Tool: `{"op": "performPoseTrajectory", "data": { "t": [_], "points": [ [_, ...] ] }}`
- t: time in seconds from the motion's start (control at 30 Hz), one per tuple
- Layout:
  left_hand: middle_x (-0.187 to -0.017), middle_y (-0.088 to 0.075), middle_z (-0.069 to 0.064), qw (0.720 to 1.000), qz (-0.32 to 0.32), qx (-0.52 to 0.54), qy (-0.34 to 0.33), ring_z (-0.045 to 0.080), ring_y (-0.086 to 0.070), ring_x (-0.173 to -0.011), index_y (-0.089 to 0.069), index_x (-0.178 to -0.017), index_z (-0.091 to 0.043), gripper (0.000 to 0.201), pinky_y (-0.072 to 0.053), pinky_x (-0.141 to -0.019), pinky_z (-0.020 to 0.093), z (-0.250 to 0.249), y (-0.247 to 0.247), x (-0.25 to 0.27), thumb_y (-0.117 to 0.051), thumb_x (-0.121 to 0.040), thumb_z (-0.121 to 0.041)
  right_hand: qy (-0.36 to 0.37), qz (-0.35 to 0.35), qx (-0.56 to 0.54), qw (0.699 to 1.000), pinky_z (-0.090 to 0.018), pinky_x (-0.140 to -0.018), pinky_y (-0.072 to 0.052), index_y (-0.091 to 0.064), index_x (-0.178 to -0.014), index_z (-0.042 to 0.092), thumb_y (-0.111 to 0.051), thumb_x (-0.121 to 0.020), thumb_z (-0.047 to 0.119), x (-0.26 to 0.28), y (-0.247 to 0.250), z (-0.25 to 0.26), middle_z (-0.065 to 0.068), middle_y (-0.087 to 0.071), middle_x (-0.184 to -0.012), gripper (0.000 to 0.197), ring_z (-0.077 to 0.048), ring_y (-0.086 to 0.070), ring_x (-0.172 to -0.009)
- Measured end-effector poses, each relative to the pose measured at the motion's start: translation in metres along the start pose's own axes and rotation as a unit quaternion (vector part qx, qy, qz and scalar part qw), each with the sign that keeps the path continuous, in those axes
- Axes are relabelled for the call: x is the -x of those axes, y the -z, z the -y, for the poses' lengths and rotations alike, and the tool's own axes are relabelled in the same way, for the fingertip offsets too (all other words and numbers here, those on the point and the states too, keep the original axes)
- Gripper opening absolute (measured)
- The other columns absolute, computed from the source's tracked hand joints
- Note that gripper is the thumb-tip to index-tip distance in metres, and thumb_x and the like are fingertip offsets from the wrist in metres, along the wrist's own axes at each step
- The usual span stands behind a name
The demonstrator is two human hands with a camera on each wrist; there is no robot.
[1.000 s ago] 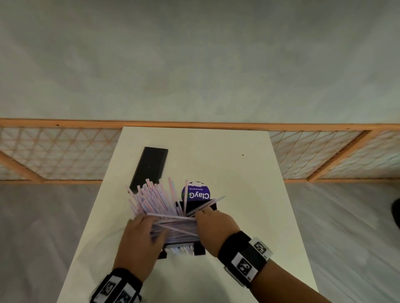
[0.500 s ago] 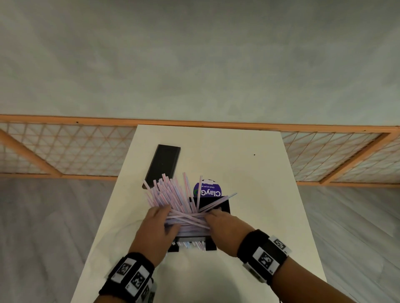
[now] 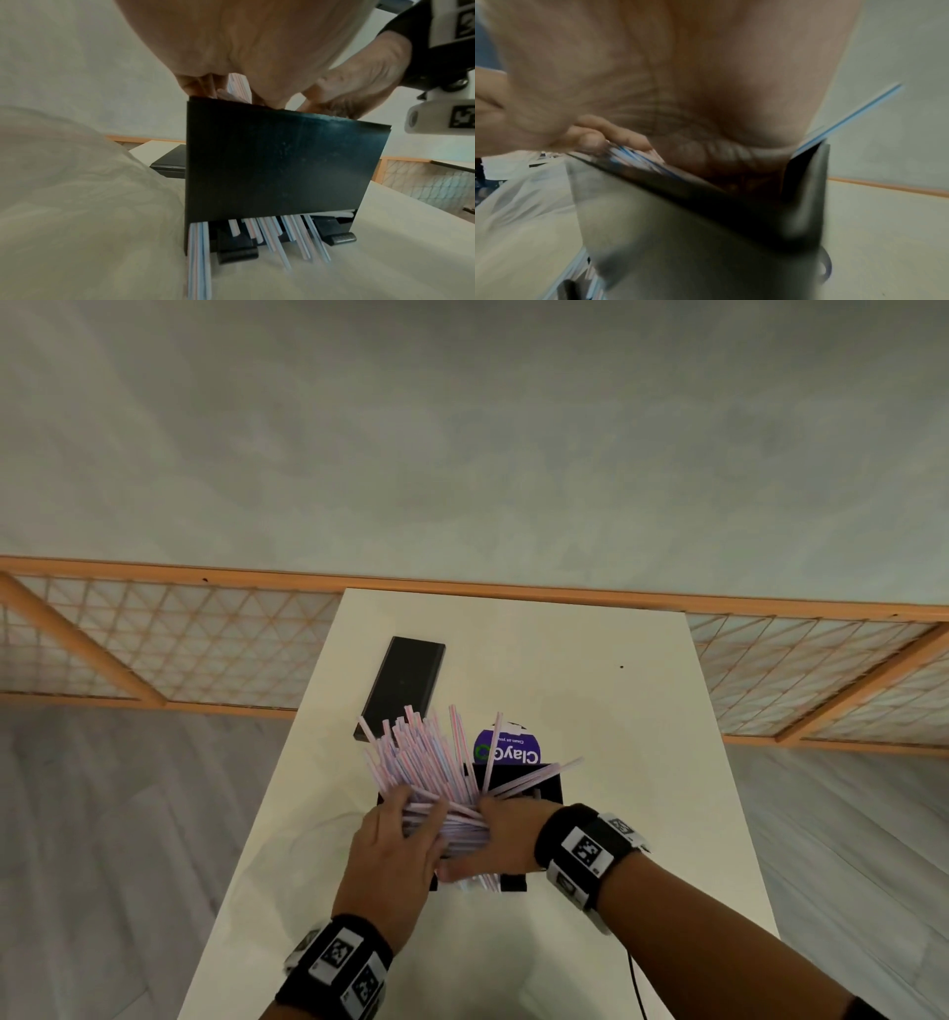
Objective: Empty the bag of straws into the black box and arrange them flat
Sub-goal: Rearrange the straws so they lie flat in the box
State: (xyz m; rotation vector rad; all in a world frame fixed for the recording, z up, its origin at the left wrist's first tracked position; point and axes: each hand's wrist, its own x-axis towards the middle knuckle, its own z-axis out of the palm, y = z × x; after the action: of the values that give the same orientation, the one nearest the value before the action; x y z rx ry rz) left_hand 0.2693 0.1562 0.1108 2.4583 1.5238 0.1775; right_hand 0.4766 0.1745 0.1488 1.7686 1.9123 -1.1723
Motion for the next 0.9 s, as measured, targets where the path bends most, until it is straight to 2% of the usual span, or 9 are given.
{"op": "performPoseTrajectory", "data": {
  "t": [0.07,0.13,0.2,0.3,0.5,0.63,0.73,0.83,0.9],
  "points": [
    [-0.156,-0.041,0.011,1.000,-0.003,-0.025,0.006,0.033,-0.047,-0.136,-0.062,-0.137,-0.034,0.048,-0.052,-0.101,0.050,-0.003,0.002,0.002,-0.037,-0.098,-0.048,0.000,0.009,0.020,1.000,-0.040,-0.095,-0.057,-0.056,-0.129,0.027,-0.065,-0.054,0.093,-0.008,0.001,-0.002,-0.001,-0.069,-0.115,0.101,-0.022,-0.066,-0.098],
    [-0.158,-0.042,0.009,0.999,0.000,-0.046,-0.009,0.033,-0.045,-0.140,-0.062,-0.136,-0.032,0.048,-0.051,-0.101,0.051,-0.003,0.004,0.003,-0.038,-0.098,-0.048,0.015,0.015,0.021,1.000,-0.042,-0.099,-0.055,-0.057,-0.132,0.031,-0.071,-0.051,0.090,-0.014,0.005,-0.003,0.001,-0.069,-0.120,0.101,-0.023,-0.065,-0.104],
    [-0.149,-0.050,0.005,0.998,0.008,-0.057,-0.024,0.030,-0.051,-0.134,-0.065,-0.133,-0.028,0.049,-0.052,-0.099,0.050,-0.002,0.004,0.001,-0.037,-0.098,-0.046,0.031,0.015,0.016,0.999,-0.042,-0.101,-0.054,-0.057,-0.134,0.035,-0.075,-0.048,0.087,-0.015,0.011,-0.004,0.003,-0.068,-0.122,0.102,-0.024,-0.064,-0.109],
    [-0.132,-0.057,0.000,0.997,0.009,-0.065,-0.040,0.027,-0.060,-0.118,-0.063,-0.133,-0.023,0.047,-0.053,-0.095,0.045,0.000,0.001,0.000,-0.038,-0.098,-0.043,0.035,0.018,0.030,0.999,-0.041,-0.098,-0.054,-0.058,-0.130,0.034,-0.081,-0.047,0.081,-0.013,0.019,-0.005,0.003,-0.068,-0.117,0.098,-0.023,-0.063,-0.107],
    [-0.126,-0.063,-0.001,0.997,-0.012,-0.056,-0.050,0.025,-0.062,-0.112,-0.062,-0.132,-0.022,0.045,-0.054,-0.092,0.043,0.002,-0.002,0.002,-0.039,-0.097,-0.040,0.020,0.046,0.023,0.998,-0.040,-0.095,-0.056,-0.060,-0.121,0.027,-0.087,-0.051,0.073,-0.009,0.019,-0.010,0.005,-0.068,-0.109,0.087,-0.019,-0.065,-0.098],
    [-0.125,-0.063,0.002,0.998,-0.037,-0.038,-0.041,0.025,-0.062,-0.113,-0.062,-0.133,-0.019,0.050,-0.056,-0.092,0.042,0.003,0.002,0.001,-0.037,-0.099,-0.044,0.053,-0.001,0.040,0.998,-0.036,-0.085,-0.057,-0.053,-0.109,0.032,-0.085,-0.057,0.073,-0.001,0.028,-0.007,0.007,-0.064,-0.101,0.074,-0.016,-0.062,-0.089],
    [-0.133,-0.058,0.005,0.998,-0.057,-0.013,-0.034,0.026,-0.056,-0.121,-0.056,-0.141,-0.015,0.057,-0.052,-0.101,0.042,0.007,0.005,-0.001,-0.033,-0.102,-0.051,0.084,-0.051,0.047,0.994,-0.036,-0.081,-0.056,-0.048,-0.106,0.035,-0.082,-0.064,0.070,0.006,0.037,-0.007,0.007,-0.065,-0.102,0.065,-0.018,-0.062,-0.088],
    [-0.144,-0.051,0.007,0.997,-0.069,-0.003,-0.032,0.026,-0.050,-0.130,-0.051,-0.146,-0.013,0.067,-0.046,-0.109,0.042,0.014,0.003,-0.004,-0.018,-0.107,-0.055,0.105,-0.092,0.039,0.989,-0.039,-0.081,-0.055,-0.044,-0.101,0.036,-0.081,-0.070,0.061,0.010,0.040,-0.005,0.003,-0.065,-0.100,0.055,-0.022,-0.062,-0.087],
    [-0.146,-0.050,0.008,0.997,-0.064,0.000,-0.030,0.027,-0.050,-0.132,-0.051,-0.147,-0.011,0.071,-0.042,-0.112,0.040,0.016,0.000,-0.005,-0.015,-0.106,-0.057,0.114,-0.114,0.033,0.986,-0.039,-0.079,-0.053,-0.046,-0.102,0.033,-0.080,-0.074,0.054,0.012,0.040,-0.004,0.002,-0.064,-0.100,0.049,-0.023,-0.060,-0.087]
  ]
}}
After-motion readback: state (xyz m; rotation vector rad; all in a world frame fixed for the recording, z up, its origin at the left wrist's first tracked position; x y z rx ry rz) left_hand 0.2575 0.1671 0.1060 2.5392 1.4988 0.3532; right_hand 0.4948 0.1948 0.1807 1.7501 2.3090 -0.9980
